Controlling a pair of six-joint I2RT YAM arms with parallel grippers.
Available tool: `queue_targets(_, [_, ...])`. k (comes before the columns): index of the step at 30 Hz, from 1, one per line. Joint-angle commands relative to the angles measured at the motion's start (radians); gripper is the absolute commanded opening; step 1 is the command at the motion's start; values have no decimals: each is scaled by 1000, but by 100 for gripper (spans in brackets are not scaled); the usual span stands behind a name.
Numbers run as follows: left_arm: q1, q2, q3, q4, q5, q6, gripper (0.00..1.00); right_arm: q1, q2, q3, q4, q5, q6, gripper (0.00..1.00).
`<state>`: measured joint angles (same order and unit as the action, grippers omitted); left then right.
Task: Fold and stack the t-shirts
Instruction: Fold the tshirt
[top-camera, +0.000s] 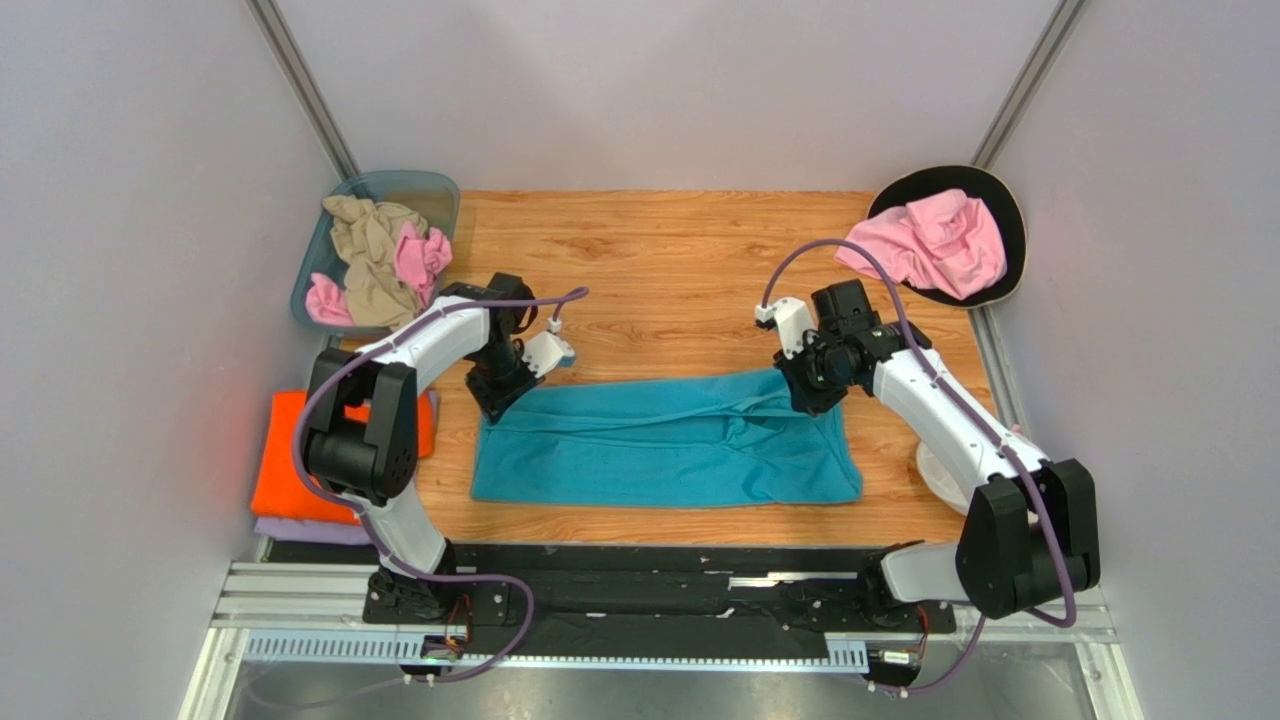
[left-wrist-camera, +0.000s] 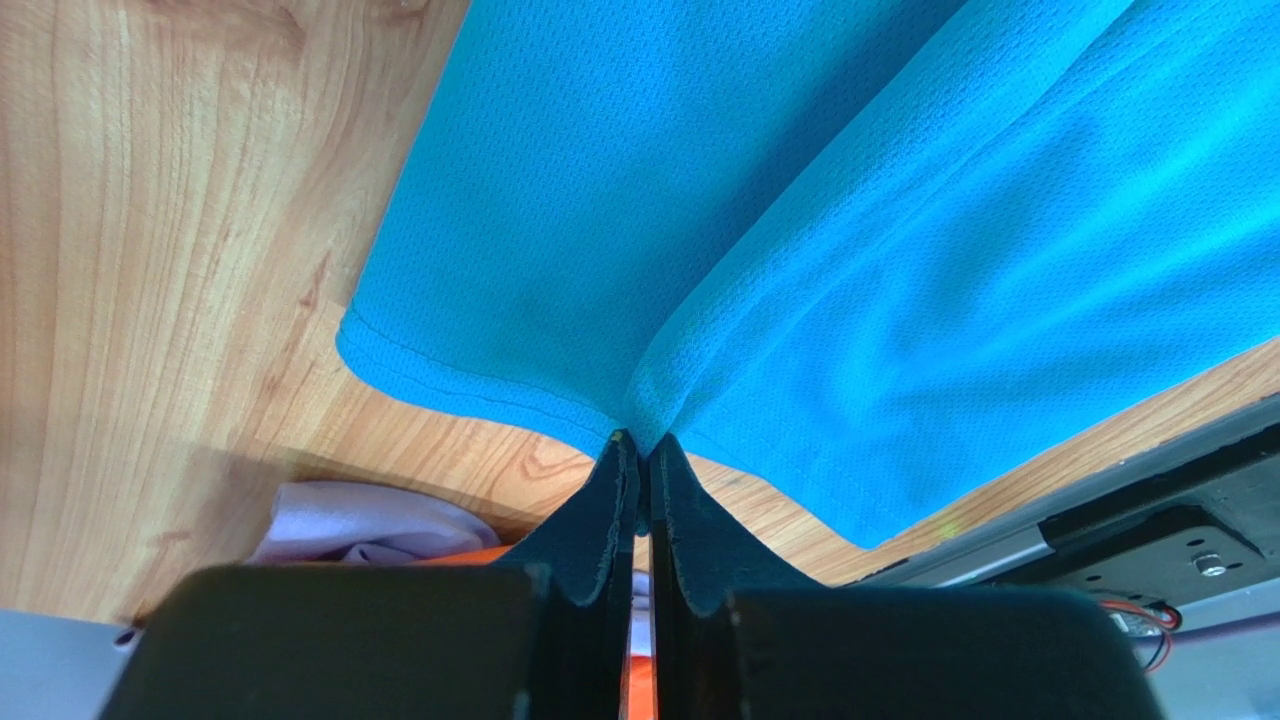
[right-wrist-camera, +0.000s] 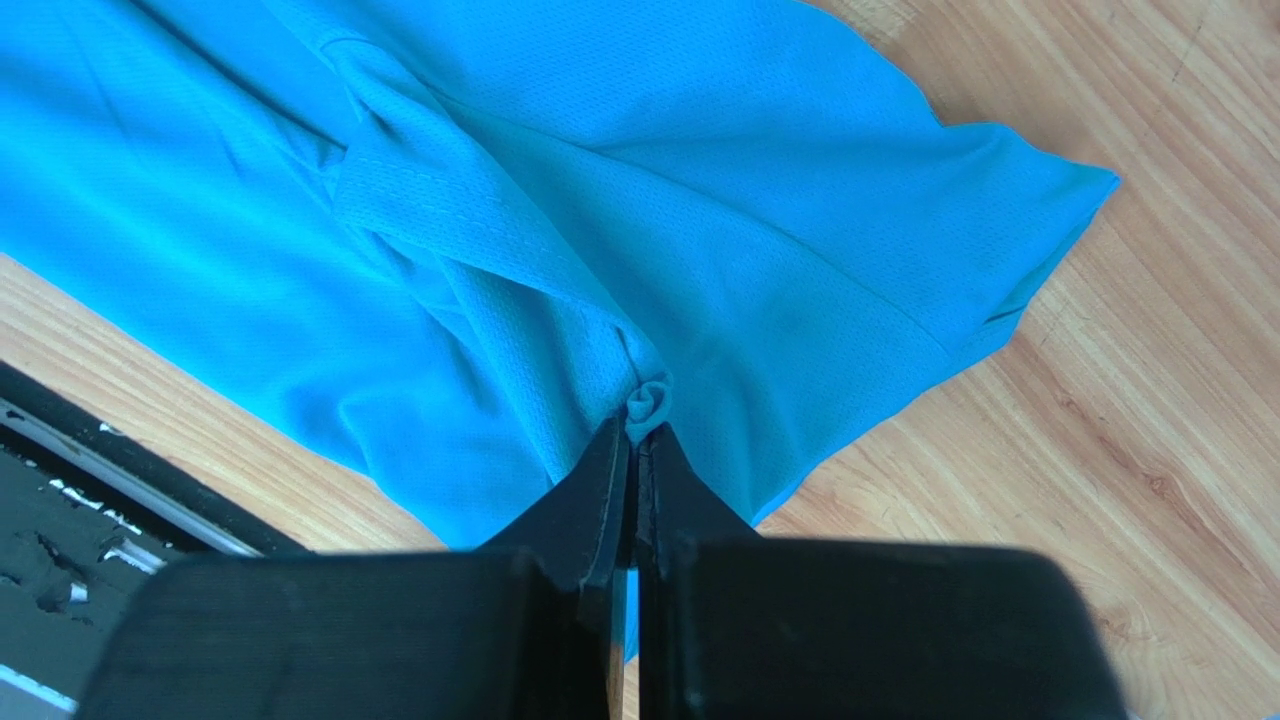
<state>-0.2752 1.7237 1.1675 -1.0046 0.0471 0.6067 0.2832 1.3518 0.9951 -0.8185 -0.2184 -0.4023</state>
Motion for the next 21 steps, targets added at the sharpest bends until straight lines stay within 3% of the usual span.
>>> queue_targets(1, [-5,8,6,-11,19,-13,0,20,-48,17,-21,4,16,0])
queue_targets(21, [-5,14,6,-5,10,-5,0,65,-118,-15,-70,30,33,0])
